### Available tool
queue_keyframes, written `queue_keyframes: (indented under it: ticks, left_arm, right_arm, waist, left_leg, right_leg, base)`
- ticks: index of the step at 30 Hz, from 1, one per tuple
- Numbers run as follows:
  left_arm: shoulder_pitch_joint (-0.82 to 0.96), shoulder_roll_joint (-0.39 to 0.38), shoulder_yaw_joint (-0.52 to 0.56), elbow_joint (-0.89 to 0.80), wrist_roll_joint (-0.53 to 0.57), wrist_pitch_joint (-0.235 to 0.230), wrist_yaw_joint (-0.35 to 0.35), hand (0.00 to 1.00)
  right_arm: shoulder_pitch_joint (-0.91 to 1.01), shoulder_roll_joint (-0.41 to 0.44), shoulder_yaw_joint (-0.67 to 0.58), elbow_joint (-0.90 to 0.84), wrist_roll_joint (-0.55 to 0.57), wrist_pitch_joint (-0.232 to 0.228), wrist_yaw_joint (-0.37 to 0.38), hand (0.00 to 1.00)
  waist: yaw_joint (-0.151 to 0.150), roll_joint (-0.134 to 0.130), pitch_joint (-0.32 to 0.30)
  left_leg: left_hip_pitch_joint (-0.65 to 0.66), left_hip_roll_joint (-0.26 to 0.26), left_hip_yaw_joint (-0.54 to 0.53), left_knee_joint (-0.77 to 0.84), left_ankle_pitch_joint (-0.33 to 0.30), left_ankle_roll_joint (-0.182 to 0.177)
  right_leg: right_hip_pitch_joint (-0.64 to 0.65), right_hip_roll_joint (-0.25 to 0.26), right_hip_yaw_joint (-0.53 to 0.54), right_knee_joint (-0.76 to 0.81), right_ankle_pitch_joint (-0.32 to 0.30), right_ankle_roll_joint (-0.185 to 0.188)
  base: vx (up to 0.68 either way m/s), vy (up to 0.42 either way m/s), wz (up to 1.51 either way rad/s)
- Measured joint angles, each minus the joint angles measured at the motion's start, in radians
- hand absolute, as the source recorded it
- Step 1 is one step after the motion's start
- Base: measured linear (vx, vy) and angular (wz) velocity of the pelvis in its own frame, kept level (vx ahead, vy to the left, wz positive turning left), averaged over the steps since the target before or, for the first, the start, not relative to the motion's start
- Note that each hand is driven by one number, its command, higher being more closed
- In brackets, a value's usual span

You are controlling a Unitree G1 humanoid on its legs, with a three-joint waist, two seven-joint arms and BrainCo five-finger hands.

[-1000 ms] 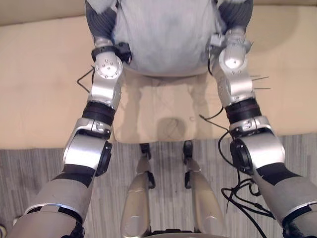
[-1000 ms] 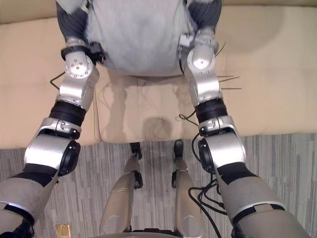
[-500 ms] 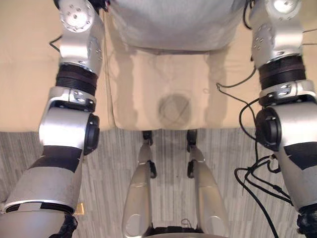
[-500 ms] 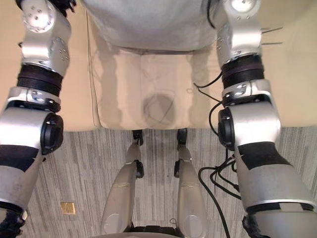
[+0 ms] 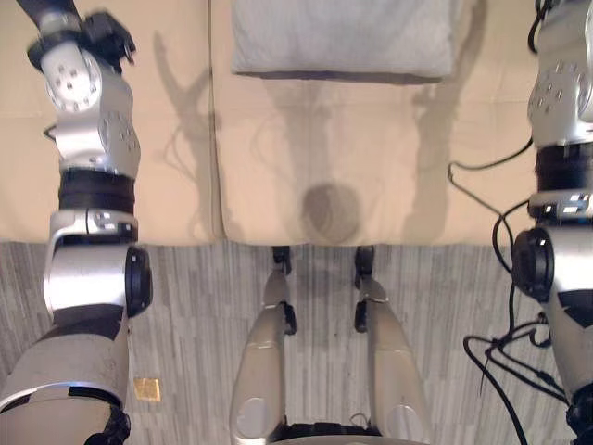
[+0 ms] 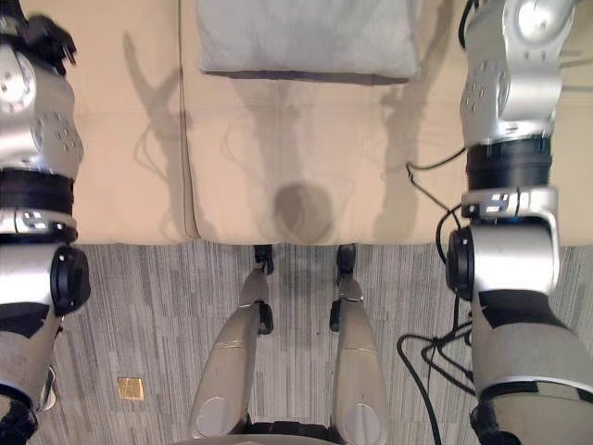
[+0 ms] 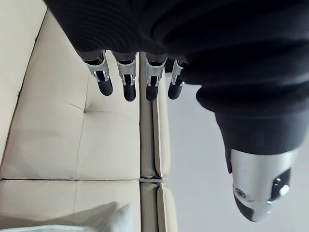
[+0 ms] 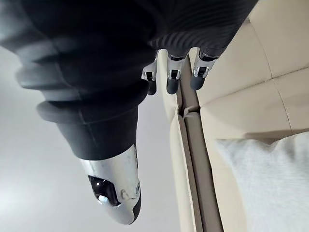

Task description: Pick up cushions and gather them together orderly.

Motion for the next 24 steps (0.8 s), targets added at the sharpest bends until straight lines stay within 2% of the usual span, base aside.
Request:
queue_keyframes:
  ticks: [3, 5, 7, 8, 12, 13, 19, 21, 24]
  left_arm:
    - [0.219, -0.018, 0.012, -0.085, 0.027, -0.008, -0.020, 0.00]
    - [0.405, -0.088, 0.030, -0.153, 0.063, -0.008, -0.047, 0.00]
    - [0.612, -0.183, 0.030, -0.218, 0.091, -0.008, -0.071, 0.00]
    - [0.764, -0.255, 0.005, -0.244, 0.127, -0.006, -0.096, 0.00]
    - [1.010, -0.362, -0.041, -0.255, 0.226, 0.018, -0.167, 0.00]
    - [1.073, -0.381, -0.041, -0.235, 0.265, 0.030, -0.190, 0.00]
    - [1.210, -0.419, -0.039, 0.071, 0.460, 0.063, -0.252, 0.00]
    - [1.233, -0.429, -0.042, 0.155, 0.517, 0.076, -0.267, 0.00]
    - [1.248, -0.434, -0.048, 0.211, 0.546, 0.086, -0.279, 0.00]
  right_arm:
    - [0.257, 0.004, -0.049, -0.112, 0.003, -0.018, 0.041, 0.00]
    - [0.470, 0.047, -0.097, -0.185, -0.010, -0.017, 0.069, 0.00]
    - [0.690, 0.130, -0.108, -0.228, -0.051, -0.017, 0.097, 0.00]
    - [0.865, 0.198, -0.108, -0.235, -0.094, -0.014, 0.127, 0.00]
    - [1.149, 0.341, -0.107, -0.222, -0.223, 0.013, 0.183, 0.00]
    - [1.213, 0.373, -0.103, -0.178, -0.276, 0.020, 0.208, 0.00]
    - [1.346, 0.417, -0.078, 0.183, -0.477, 0.056, 0.296, 0.00]
    - [1.360, 0.420, -0.078, 0.286, -0.520, 0.067, 0.309, 0.00]
    - [1.369, 0.419, -0.078, 0.377, -0.551, 0.086, 0.314, 0.00]
  waist:
    - [-0.008, -0.002, -0.001]
    - [-0.014, -0.002, -0.003]
    - [-0.029, -0.007, -0.071]
    - [-0.032, -0.012, -0.125]
    - [-0.040, -0.014, -0.140]
    - [-0.050, -0.015, -0.171]
    - [-0.051, -0.035, -0.311]
    - [-0.054, -0.049, -0.338]
    - [-0.055, -0.064, -0.355]
  left_leg:
    - [0.059, 0.001, 0.019, 0.000, -0.009, 0.013]
    - [0.117, 0.003, 0.026, 0.000, -0.029, 0.040]
    - [0.125, 0.001, 0.025, 0.000, -0.046, 0.046]
    - [0.134, -0.001, 0.025, 0.000, -0.059, 0.040]
    - [0.221, -0.002, 0.026, 0.001, -0.069, 0.042]
    - [0.235, -0.001, 0.026, 0.001, -0.074, 0.045]
    - [0.399, -0.001, 0.066, 0.000, -0.138, 0.036]
    - [0.432, -0.001, 0.078, -0.002, -0.148, 0.033]
    - [0.466, -0.001, 0.096, -0.007, -0.156, 0.037]
  right_leg:
    - [0.053, 0.004, 0.019, -0.006, -0.005, 0.006]
    - [0.115, 0.008, 0.028, -0.025, -0.013, 0.014]
    - [0.129, 0.007, 0.029, -0.037, -0.029, 0.017]
    - [0.140, 0.008, 0.032, -0.049, -0.041, 0.021]
    - [0.239, 0.012, 0.032, -0.081, -0.045, 0.017]
    - [0.259, 0.015, 0.031, -0.092, -0.045, 0.017]
    - [0.430, 0.023, 0.061, -0.168, -0.053, 0.028]
    - [0.454, 0.021, 0.069, -0.175, -0.061, 0.029]
    - [0.485, 0.022, 0.093, -0.189, -0.057, 0.036]
  base:
    - [0.00, -0.061, -0.16]
    - [0.05, -0.082, -0.13]
    - [0.10, -0.086, -0.04]
    - [0.15, -0.070, -0.06]
    - [0.14, -0.060, -0.03]
    - [0.15, -0.071, -0.04]
    - [0.08, -0.026, -0.18]
    - [0.00, 0.013, -0.16]
    - [-0.02, 0.009, -0.16]
